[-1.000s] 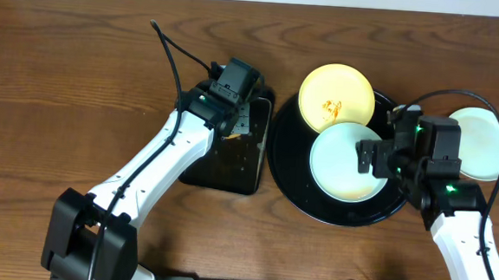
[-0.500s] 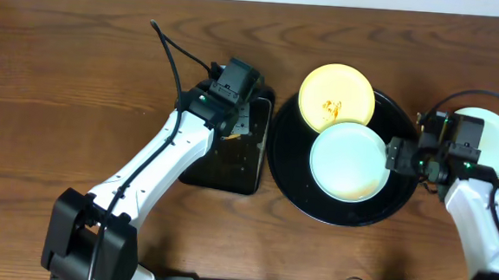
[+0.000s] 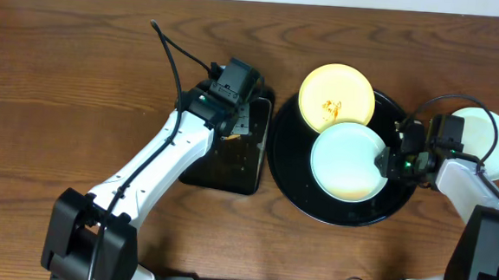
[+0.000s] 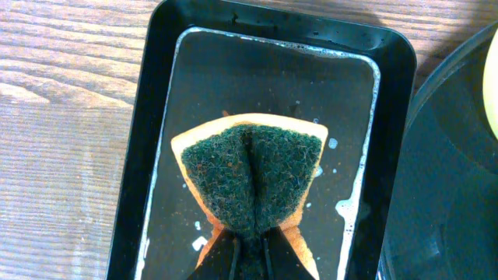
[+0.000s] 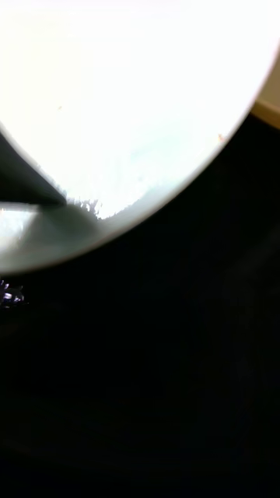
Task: Clean dirty plates on tray and stack at the side
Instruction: 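Grasp the rim of the wiped green plate with the right gripper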
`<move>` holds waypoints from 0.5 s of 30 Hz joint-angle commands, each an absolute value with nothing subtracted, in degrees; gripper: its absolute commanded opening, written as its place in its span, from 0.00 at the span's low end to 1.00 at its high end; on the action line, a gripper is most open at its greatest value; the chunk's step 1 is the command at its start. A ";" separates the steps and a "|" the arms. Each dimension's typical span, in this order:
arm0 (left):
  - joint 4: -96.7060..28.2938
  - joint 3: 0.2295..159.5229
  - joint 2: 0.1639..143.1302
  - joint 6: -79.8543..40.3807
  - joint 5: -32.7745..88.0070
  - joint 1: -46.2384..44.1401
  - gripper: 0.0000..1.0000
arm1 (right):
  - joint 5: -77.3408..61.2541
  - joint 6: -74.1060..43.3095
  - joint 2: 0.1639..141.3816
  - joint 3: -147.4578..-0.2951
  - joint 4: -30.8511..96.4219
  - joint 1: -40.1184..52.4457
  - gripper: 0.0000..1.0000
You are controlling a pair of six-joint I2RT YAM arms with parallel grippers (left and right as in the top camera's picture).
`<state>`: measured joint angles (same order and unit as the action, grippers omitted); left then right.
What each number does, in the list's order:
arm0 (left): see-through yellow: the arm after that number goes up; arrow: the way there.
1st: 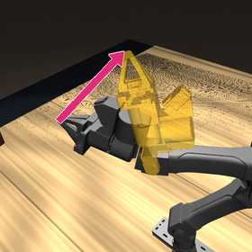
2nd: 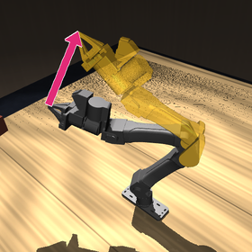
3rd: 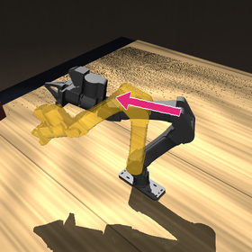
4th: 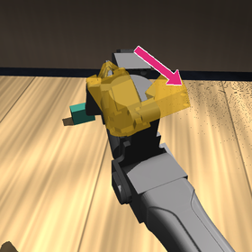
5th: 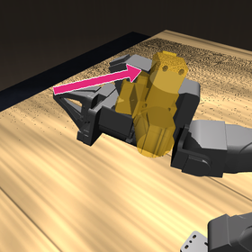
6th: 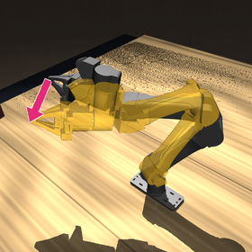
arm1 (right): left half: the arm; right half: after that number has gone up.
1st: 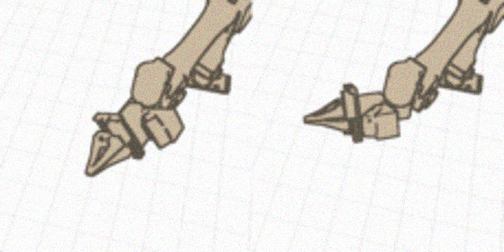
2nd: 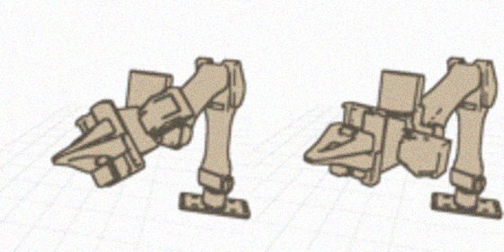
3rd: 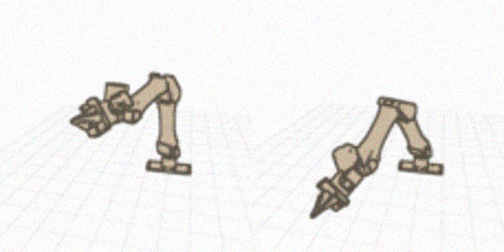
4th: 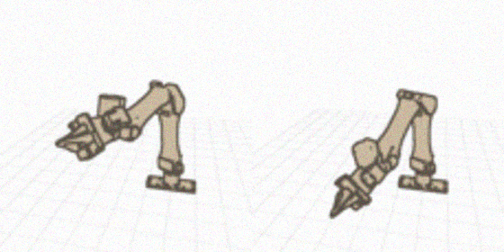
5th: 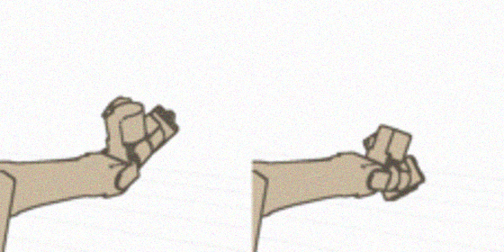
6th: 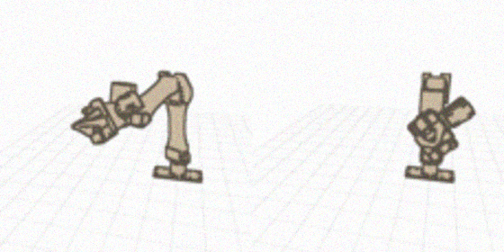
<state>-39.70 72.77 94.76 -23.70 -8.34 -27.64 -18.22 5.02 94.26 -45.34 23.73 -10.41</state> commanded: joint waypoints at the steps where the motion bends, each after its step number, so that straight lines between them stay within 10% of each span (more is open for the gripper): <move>1: -39.88 72.31 95.11 -23.20 -9.47 -27.40 0.08 | -22.20 6.13 95.66 -46.11 23.92 -10.94 0.20; 15: -39.88 72.31 95.11 -23.18 -9.47 -27.40 0.08 | -36.93 11.42 88.99 -46.13 24.01 -10.85 0.02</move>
<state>-39.70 72.77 94.76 -23.70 -8.34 -27.64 -31.40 9.54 93.34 -45.32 24.36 -10.41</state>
